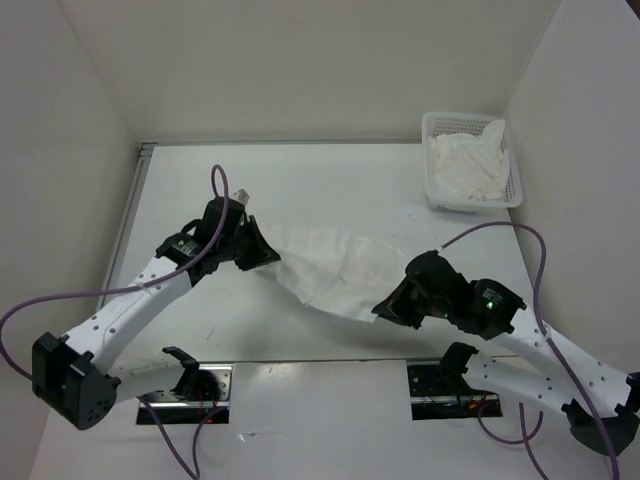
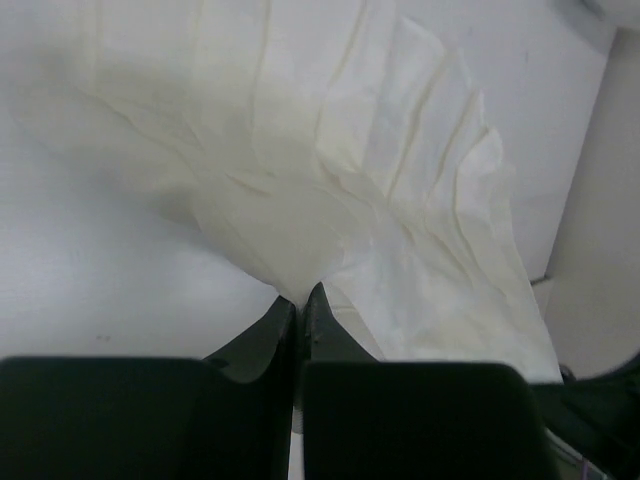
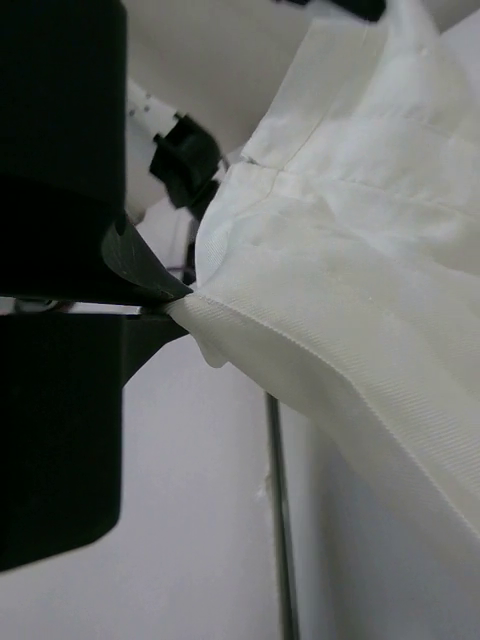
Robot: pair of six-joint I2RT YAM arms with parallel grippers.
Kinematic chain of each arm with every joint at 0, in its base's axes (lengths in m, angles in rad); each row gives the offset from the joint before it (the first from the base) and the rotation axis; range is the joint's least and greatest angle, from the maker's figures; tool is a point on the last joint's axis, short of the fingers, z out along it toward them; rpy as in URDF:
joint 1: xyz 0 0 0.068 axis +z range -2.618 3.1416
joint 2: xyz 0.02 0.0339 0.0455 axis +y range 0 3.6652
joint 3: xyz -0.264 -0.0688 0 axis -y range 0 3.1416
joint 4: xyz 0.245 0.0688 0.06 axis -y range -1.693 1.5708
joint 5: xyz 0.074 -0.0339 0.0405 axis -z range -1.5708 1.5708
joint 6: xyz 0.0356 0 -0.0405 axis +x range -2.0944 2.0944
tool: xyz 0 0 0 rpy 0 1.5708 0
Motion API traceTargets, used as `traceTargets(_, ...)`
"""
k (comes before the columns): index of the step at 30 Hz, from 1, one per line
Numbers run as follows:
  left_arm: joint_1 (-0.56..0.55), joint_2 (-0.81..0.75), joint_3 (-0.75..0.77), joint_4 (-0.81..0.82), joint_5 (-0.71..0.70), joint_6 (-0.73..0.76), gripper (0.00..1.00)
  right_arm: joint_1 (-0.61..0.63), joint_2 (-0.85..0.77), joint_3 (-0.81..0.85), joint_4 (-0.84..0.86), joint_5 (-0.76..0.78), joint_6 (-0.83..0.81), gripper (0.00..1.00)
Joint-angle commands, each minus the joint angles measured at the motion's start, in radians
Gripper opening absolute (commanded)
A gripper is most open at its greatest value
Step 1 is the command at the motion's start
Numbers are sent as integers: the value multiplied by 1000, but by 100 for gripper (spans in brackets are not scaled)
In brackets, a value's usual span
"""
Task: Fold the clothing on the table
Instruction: Fold the skirt
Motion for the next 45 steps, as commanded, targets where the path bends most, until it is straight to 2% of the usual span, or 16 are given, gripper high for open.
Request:
traceTargets(1, 66, 107, 55, 115, -76, 9, 0, -82, -22, -6, 97, 110, 43, 0)
traceTargets(9, 161, 408, 123, 250, -132, 18, 0, -335, 81, 3, 247, 190, -164, 0)
traceTargets(10, 171, 438, 141, 250, -132, 28, 0, -398, 96, 3, 278, 190, -187, 0)
traceTargets(13, 180, 527, 190, 276, -132, 29, 0, -484, 176, 3, 348, 154, -273, 0)
traceTargets(19, 180, 651, 250, 290, -132, 47, 0, -484, 346, 54, 434, 190, -340, 0)
traceTargets(25, 180, 729, 282, 333, -103, 68, 0, -484, 514, 54, 532, 201, -388, 13)
traceTargets(26, 180, 740, 282, 353, -90, 68, 5, -484, 527, 67, 552, 229, -388, 16)
traceTargets(27, 180, 740, 268, 377, -76, 68, 14, -484, 547, 81, 565, 242, -400, 18)
traceTargets(28, 180, 717, 259, 426, -50, 68, 32, -484, 558, 90, 575, 253, -420, 21)
traceTargets(29, 180, 708, 250, 447, -40, 68, 35, -493, 570, 116, 586, 266, -431, 24)
traceTargets(30, 180, 697, 250, 468, -30, 68, 45, -493, 602, 133, 586, 266, -443, 25)
traceTargets(32, 180, 697, 300, 468, -7, 81, 80, -515, 641, 181, 586, 266, -466, 29)
traceTargets(35, 180, 697, 348, 457, 19, 90, 100, -524, 705, 215, 612, 251, -491, 34)
traceTargets(41, 180, 637, 375, 537, 42, 90, 100, -574, 784, 288, 720, 237, -541, 37)
traceTargets(45, 180, 563, 340, 536, 53, 113, 100, -593, 776, 313, 695, 246, -565, 40)
